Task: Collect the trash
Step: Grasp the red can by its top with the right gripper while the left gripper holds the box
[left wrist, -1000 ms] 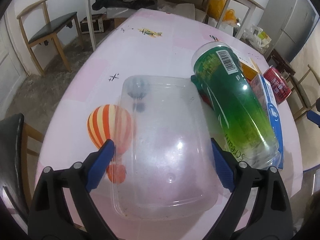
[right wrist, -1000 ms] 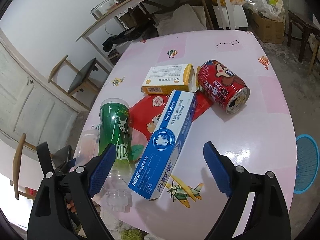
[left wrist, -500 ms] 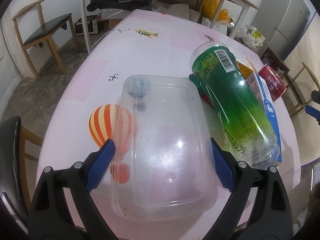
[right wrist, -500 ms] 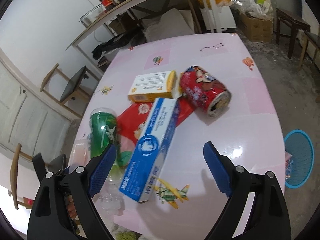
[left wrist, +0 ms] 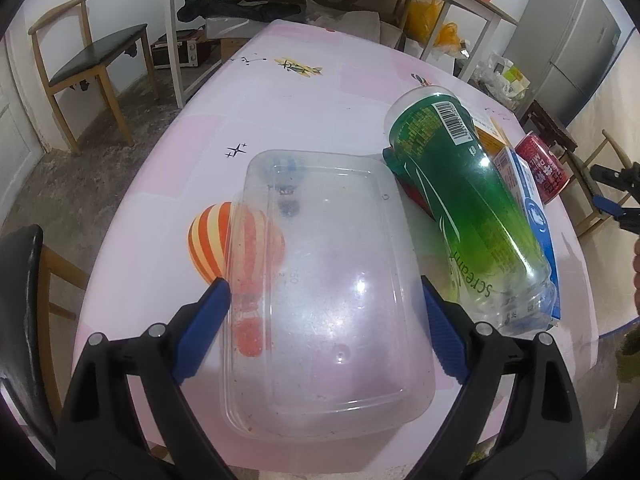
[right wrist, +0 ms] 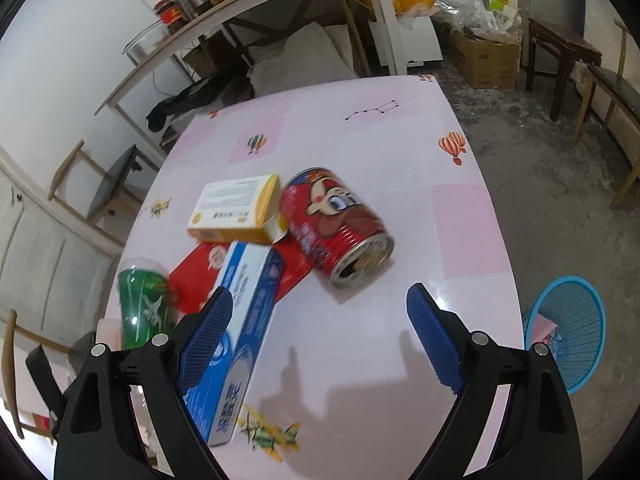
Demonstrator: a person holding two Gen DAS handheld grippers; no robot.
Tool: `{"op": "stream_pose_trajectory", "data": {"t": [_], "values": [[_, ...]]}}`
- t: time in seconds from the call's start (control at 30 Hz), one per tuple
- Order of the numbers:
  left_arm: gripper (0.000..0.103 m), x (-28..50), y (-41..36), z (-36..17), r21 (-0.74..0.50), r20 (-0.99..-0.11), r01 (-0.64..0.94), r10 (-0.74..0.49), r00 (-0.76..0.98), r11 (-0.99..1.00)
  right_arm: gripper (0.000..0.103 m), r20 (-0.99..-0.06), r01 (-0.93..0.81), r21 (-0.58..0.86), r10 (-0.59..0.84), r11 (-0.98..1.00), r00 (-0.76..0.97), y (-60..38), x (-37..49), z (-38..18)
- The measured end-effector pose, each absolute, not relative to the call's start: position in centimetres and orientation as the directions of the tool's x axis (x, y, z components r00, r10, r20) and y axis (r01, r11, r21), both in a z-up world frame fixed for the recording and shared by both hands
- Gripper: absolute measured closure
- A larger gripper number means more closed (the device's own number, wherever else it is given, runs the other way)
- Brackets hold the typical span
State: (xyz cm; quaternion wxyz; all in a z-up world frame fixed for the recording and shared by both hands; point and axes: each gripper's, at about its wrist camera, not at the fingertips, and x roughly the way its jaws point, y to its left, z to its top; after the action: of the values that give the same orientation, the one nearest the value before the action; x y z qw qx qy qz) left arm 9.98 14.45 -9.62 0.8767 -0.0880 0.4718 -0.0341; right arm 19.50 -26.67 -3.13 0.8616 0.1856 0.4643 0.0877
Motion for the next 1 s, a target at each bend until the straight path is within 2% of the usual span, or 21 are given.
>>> {"op": "stream_pose_trajectory", "data": {"t": [0.07, 0.13, 0.23, 0.4, 1.0], "values": [[0.016, 9.9, 14.5, -9.6, -0.184, -0.822, -0.022, -0.142, 0.551, 0.983, 0.016, -0.691, 0.057, 0.577, 0.45, 0.815, 0.565, -28.5, 19.7, -4.5], [0.016, 9.9, 14.5, -9.7, -0.186, -0.822, -0.023, -0.143, 0.551, 0.982, 0.016, -0.655, 0.077, 0.629, 0.474, 0.774, 0.588, -29.4, 19.8, -5.2], [0.016, 10.0, 14.5, -9.7, -0.189, -0.823, -0.021, -0.146, 0.548, 0.982, 0.016, -0.651, 0.069, 0.603, 0.44, 0.795, 0.618, -29.9, 20.3, -5.7], [0.016, 10.3, 14.7, -9.8, -0.198, -0.826, -0.033, -0.149, 0.544, 0.98, 0.016, -0.684, -0.01, 0.467, 0.368, 0.884, 0.629, -29.0, 21.9, -6.6], [0.016, 10.2, 14.1, -9.7, -0.181, -0.836, -0.062, -0.12, 0.536, 0.982, 0.016, -0.683, -0.051, 0.434, 0.365, 0.9, 0.632, -27.5, 24.8, -9.3]]}}
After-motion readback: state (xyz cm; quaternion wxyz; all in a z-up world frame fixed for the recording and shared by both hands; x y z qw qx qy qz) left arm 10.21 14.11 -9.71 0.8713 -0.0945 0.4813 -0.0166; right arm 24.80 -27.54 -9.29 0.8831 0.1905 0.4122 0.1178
